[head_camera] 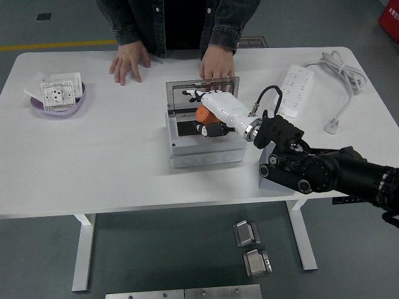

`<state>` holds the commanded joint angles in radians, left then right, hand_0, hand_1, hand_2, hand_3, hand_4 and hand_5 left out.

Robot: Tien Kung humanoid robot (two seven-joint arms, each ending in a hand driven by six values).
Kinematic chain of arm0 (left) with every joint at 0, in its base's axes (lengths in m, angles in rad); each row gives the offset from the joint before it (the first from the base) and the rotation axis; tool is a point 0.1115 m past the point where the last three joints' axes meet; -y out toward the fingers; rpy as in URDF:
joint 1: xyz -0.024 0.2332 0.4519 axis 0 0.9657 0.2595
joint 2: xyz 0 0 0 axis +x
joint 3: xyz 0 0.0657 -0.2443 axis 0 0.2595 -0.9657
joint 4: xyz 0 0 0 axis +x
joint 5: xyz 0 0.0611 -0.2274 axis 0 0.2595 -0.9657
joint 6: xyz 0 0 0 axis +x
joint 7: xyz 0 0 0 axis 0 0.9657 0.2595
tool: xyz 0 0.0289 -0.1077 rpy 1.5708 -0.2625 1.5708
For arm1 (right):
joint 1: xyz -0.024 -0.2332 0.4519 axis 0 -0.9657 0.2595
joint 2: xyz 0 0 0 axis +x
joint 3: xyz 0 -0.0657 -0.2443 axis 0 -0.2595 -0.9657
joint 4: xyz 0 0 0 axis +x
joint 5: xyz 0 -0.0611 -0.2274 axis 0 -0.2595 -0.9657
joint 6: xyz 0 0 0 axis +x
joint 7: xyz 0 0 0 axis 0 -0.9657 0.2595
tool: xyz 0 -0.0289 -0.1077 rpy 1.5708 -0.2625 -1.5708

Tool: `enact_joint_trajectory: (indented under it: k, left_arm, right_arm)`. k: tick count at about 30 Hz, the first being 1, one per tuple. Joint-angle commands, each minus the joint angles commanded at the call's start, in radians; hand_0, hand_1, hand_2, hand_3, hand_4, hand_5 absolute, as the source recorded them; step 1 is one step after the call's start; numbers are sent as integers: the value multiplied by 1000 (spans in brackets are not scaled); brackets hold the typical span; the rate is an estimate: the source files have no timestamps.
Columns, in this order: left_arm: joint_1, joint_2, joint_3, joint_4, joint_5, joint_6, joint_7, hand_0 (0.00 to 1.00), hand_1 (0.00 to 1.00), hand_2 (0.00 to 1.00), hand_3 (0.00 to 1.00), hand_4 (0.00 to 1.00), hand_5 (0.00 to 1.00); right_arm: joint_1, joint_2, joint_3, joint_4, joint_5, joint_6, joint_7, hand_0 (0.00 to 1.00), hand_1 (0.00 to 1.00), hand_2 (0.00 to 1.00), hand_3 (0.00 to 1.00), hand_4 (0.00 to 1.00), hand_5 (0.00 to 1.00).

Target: Pick up the cylinder from the cube,place it in the box,flap close box

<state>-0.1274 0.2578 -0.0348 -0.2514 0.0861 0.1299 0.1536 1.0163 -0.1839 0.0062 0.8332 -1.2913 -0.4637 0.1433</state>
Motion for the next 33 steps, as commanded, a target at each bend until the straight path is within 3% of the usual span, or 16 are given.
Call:
enact_joint_trajectory:
  k: [7,9,22,27,33]
  left_arm:
    - [1,-1,0,0,1,0,0,654,655,611,648,659,423]
    - [3,-3,2,0,-4,1,-1,655,655,612,648,657,426]
    - [25,-10,5,2,-16,1,-2,655,654,612,648,654,422]
    - [24,-9,-1,2,-9,1,0,655,654,613,649,656,425]
    - [15,-4,-9,1,6,1,3,655,654,614,650,658,427]
  right_arm:
    - [-6,-6,0,3,4,-6,5,907,817,836,998,668,39]
    - [-17,-23,19,32,-9,-9,-2,911,820,837,998,686,54]
    - [-119,-240,275,355,-135,35,-85,909,818,832,998,702,99]
    - [-85,-251,350,442,-150,54,-101,903,808,828,998,697,131]
    - [12,-191,308,337,-35,91,-84,897,800,825,991,698,143]
